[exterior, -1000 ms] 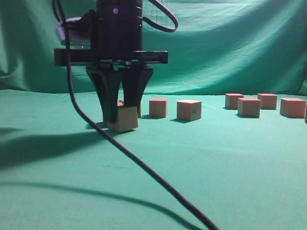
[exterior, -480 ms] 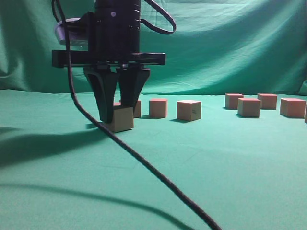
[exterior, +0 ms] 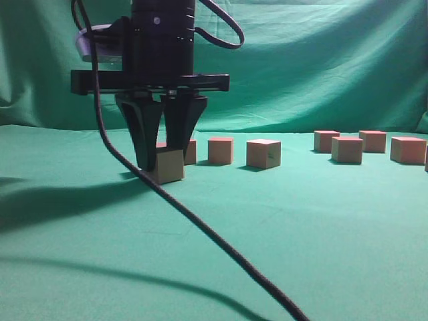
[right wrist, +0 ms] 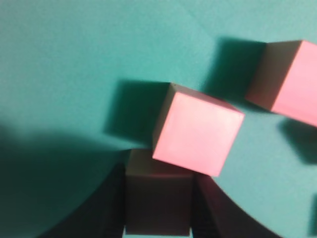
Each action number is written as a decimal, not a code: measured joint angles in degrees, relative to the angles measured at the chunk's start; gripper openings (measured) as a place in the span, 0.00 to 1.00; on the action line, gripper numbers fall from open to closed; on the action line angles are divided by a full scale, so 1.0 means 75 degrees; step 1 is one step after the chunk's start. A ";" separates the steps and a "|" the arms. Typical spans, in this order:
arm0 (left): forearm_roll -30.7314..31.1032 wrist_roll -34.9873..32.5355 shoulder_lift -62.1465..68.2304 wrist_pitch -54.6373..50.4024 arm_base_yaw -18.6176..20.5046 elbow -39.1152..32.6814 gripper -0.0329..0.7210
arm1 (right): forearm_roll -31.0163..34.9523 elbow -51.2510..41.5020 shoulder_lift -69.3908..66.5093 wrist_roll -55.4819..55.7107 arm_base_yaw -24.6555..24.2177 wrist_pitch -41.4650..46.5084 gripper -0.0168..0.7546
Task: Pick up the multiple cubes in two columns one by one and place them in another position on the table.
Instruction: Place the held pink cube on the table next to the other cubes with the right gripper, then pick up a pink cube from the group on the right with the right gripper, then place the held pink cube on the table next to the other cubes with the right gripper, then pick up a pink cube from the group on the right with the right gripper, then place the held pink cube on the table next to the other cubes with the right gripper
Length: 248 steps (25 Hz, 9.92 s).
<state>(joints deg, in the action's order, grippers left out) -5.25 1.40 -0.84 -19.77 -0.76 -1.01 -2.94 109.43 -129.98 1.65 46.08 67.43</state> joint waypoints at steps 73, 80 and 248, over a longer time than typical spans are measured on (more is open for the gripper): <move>0.0000 0.0000 0.0000 0.0000 0.0000 0.0000 0.04 | 0.0364 -0.5999 0.3330 0.0613 -0.5434 -0.3598 0.40; 0.0000 0.0000 0.0000 0.0000 0.0000 0.0000 0.04 | 0.0523 -0.5949 0.3330 0.0352 -0.5414 -0.3515 0.36; 0.0000 0.0000 0.0000 0.0000 0.0000 0.0000 0.04 | 0.0784 -0.5604 0.3163 0.3042 -0.0706 -0.2990 0.36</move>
<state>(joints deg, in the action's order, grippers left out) -5.25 1.40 -0.84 -19.77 -0.76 -1.01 2.94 67.40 -106.25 24.46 40.78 45.01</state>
